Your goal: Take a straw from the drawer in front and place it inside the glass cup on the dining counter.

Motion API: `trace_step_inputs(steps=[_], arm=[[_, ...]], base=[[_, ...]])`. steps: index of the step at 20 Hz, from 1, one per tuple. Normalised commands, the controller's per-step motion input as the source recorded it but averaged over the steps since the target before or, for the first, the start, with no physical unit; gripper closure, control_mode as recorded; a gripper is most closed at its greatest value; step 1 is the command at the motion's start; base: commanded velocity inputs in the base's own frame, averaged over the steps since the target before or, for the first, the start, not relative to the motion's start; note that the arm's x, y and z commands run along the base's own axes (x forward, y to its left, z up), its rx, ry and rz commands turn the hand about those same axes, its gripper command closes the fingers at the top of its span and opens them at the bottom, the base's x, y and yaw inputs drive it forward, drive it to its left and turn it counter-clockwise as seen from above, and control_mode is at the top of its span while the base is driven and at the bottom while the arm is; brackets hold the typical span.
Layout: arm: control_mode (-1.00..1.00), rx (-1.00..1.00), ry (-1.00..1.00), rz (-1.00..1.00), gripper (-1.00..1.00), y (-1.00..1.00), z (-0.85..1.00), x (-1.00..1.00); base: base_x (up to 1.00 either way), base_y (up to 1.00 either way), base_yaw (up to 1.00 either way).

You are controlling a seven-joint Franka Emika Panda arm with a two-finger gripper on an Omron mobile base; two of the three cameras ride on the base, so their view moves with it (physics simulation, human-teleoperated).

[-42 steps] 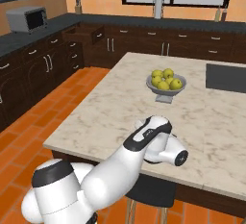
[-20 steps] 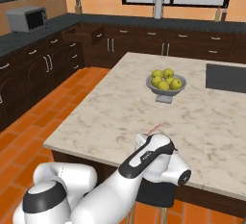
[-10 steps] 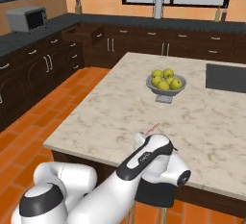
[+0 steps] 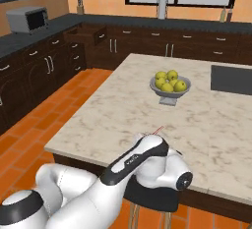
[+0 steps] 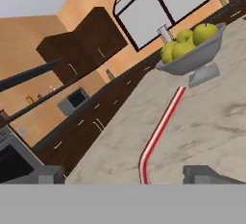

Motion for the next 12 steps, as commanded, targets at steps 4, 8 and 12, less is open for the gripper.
trace_step_inputs(steps=[4, 8, 12], arm=[[-1.0, -0.01, 0.28, -0.2, -1.0, -0.03, 0.46, -0.53], [-1.0, 0.0, 0.28, -0.18, -1.0, 0.0, 0.74, -0.84], [-1.0, -0.09, 0.35, -0.1, -1.0, 0.36, 0.66, -0.48]], base=[[0.0, 0.0, 0.0], [0.0, 0.0, 0.0], [0.0, 0.0, 0.0]])
